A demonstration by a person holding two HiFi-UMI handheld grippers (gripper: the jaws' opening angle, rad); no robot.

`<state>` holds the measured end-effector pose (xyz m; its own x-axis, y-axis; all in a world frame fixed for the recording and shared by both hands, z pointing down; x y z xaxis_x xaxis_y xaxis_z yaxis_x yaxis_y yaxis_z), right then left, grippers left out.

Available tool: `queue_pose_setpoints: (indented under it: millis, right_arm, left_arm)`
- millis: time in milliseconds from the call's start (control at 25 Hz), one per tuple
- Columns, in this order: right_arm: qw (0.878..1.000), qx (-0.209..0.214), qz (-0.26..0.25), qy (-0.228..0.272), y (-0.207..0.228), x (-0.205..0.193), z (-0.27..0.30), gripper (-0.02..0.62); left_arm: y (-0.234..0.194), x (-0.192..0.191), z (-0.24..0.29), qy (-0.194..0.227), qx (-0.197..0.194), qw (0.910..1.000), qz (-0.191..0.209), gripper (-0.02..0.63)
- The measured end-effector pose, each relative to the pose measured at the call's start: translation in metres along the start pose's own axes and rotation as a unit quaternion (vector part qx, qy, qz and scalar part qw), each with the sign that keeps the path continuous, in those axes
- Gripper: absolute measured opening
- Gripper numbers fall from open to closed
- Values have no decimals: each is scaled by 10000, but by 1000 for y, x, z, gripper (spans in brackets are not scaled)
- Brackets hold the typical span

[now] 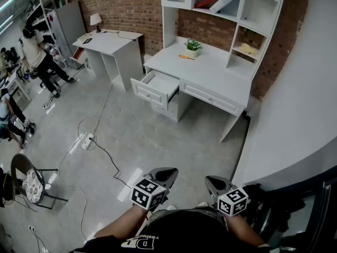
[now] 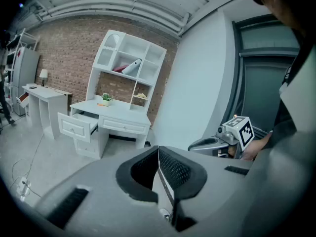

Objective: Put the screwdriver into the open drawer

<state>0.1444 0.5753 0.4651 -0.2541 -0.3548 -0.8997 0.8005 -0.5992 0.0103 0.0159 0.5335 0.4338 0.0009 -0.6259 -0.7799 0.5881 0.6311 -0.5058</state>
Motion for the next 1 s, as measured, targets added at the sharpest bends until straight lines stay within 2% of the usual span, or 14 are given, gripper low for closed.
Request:
queue_pose_setpoints:
  millis: [520,760,1000]
  right_arm:
    - [9999,87,-82,-25,-7,5,7,3]
    - [9992,219,-320,72,-17,16,14,5]
    - [9993,307,-212,97,-21,16,22,5]
  left_arm:
    - [-8,3,-6,56,35,10000,28,20]
    - [-14,4,-11,99,88,9999,-51,20]
    - [-26,-9,-14,-109,148,9995,-254,20]
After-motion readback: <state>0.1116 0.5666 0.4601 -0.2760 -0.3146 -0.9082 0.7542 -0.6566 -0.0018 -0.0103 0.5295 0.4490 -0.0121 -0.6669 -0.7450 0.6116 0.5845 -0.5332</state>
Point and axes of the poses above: the fingertips, and each gripper's own axes: z forward along the fingers, y to its right, x out of its top, the point moved 1 cm from there along -z, backward along the fingers, and after that the axes turned 14 degrees about -z, right-handed, at the moved point
